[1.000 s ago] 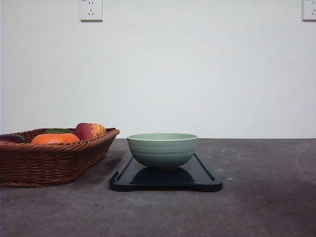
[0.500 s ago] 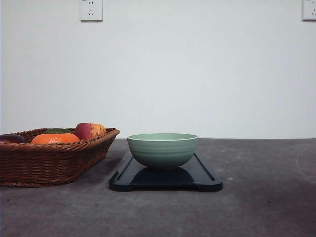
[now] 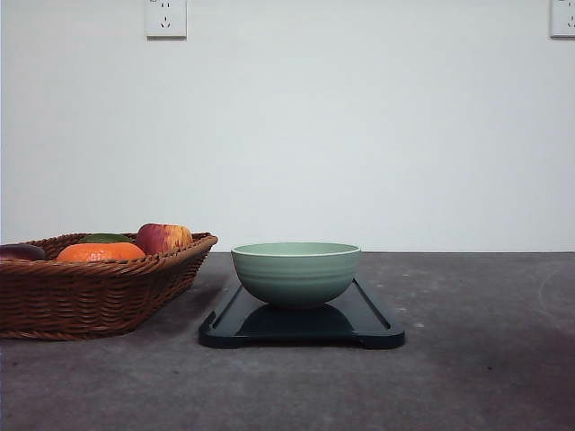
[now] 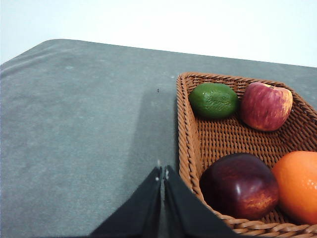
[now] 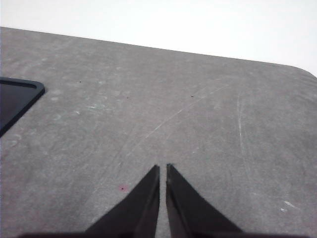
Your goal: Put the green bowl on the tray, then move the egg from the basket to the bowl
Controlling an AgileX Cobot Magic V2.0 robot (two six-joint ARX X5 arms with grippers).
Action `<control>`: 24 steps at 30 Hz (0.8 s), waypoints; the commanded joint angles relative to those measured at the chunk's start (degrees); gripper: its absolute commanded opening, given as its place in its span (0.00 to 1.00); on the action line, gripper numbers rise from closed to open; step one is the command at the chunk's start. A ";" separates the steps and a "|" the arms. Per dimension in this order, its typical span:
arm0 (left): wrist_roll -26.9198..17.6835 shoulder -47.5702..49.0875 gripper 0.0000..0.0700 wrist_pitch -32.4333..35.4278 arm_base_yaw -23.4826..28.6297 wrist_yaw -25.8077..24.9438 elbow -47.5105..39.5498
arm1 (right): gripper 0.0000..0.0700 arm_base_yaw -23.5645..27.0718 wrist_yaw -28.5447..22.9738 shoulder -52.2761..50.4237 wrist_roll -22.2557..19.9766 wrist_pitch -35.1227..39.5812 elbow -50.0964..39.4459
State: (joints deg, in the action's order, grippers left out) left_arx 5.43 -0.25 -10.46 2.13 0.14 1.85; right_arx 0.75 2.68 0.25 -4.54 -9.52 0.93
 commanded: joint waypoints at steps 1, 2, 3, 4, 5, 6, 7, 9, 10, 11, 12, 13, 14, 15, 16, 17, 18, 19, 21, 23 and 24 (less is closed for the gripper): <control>0.17 0.07 0.00 -0.24 0.11 0.06 -1.09 | 0.02 -0.09 -0.15 -0.04 0.35 0.50 -0.22; 0.17 0.07 0.00 -0.24 0.11 0.06 -1.09 | 0.02 -0.09 -0.15 -0.04 0.35 0.50 -0.22; 0.17 0.07 0.00 -0.24 0.11 0.06 -1.09 | 0.02 -0.09 -0.13 -0.04 0.35 0.50 -0.22; 0.17 0.07 0.00 -0.24 0.11 0.06 -1.09 | 0.02 -0.09 -0.13 -0.04 0.35 0.50 -0.22; 0.17 0.07 0.00 -0.24 0.11 0.06 -1.09 | 0.02 -0.09 -0.15 -0.04 0.35 0.50 -0.22; 0.17 0.07 0.00 -0.24 0.11 0.06 -1.09 | 0.02 -0.09 -0.14 -0.04 0.37 0.50 -0.22; 0.17 0.07 0.00 -0.24 0.11 0.06 -1.09 | 0.02 -0.09 -0.15 -0.04 0.35 0.50 -0.22; 0.18 0.07 0.00 -0.24 0.11 0.06 -1.09 | 0.02 -0.09 -0.15 -0.04 0.35 0.50 -0.22; 0.19 0.07 0.00 -0.24 0.11 0.06 -1.09 | 0.02 -0.09 -0.15 -0.04 0.35 0.50 -0.22; 0.18 0.07 0.00 -0.24 0.11 0.06 -1.09 | 0.02 -0.09 -0.13 -0.04 0.35 0.50 -0.22; 0.19 0.07 0.00 -0.24 0.11 0.06 -1.09 | 0.02 -0.09 -0.13 -0.04 0.37 0.50 -0.22; 0.17 0.07 0.00 -0.24 0.11 0.06 -1.09 | 0.02 -0.09 -0.14 -0.04 0.35 0.50 -0.22; 0.17 0.07 0.00 -0.24 0.11 0.06 -1.09 | 0.02 -0.09 -0.15 -0.04 0.35 0.50 -0.22; 0.17 0.07 0.00 -0.24 0.11 0.06 -1.09 | 0.02 -0.09 -0.15 -0.04 0.37 0.50 -0.22; 0.18 0.07 0.00 -0.24 0.11 0.06 -1.09 | 0.02 -0.09 -0.13 -0.04 0.35 0.50 -0.22; 0.19 0.07 0.00 -0.24 0.11 0.06 -1.09 | 0.02 -0.09 -0.13 -0.04 0.35 0.50 -0.22; 0.17 0.07 0.00 -0.24 0.11 0.06 -1.09 | 0.02 -0.09 -0.14 -0.04 0.35 0.50 -0.22; 0.17 0.07 0.00 -0.24 0.11 0.06 -1.09 | 0.02 -0.09 -0.15 -0.04 0.35 0.50 -0.22; 0.19 0.07 0.00 -0.24 0.11 0.06 -1.09 | 0.02 -0.09 -0.13 -0.04 0.35 0.50 -0.22; 0.17 0.07 0.00 -0.24 0.11 0.06 -1.09 | 0.02 -0.09 -0.15 -0.04 0.35 0.50 -0.22; 0.17 0.07 0.00 -0.24 0.11 0.06 -1.09 | 0.02 -0.09 -0.13 -0.04 0.35 0.50 -0.22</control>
State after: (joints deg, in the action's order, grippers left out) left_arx 5.43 -0.25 -10.46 2.13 0.16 1.85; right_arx 0.75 2.68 0.25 -4.54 -9.52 0.93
